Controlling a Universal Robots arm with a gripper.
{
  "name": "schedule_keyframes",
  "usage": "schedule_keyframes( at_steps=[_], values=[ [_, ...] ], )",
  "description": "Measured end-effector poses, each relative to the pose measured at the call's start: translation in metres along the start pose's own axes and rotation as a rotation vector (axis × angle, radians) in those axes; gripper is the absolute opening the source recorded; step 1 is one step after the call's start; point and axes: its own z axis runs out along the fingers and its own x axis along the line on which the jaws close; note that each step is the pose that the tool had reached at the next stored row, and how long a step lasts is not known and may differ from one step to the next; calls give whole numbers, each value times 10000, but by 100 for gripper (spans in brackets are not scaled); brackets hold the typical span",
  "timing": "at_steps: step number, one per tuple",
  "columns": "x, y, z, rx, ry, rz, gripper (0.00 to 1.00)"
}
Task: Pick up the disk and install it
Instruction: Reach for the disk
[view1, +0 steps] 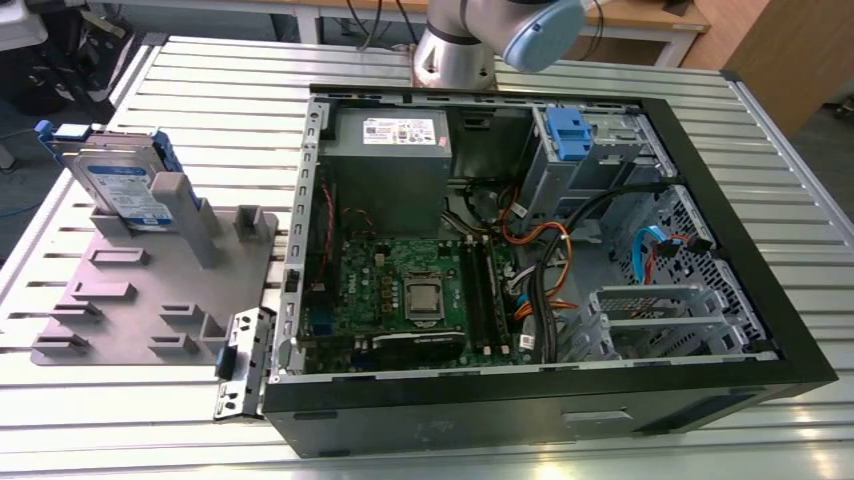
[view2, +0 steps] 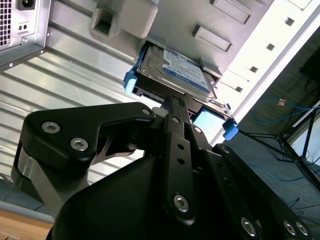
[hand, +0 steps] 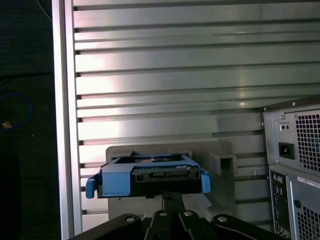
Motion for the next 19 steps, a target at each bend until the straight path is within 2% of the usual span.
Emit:
schedule_keyframes(
  at_steps=[11, 19],
  values=[
    [155, 9, 132, 1, 1, 0, 11],
    [177, 11, 199, 30, 0, -1, 11]
  ],
)
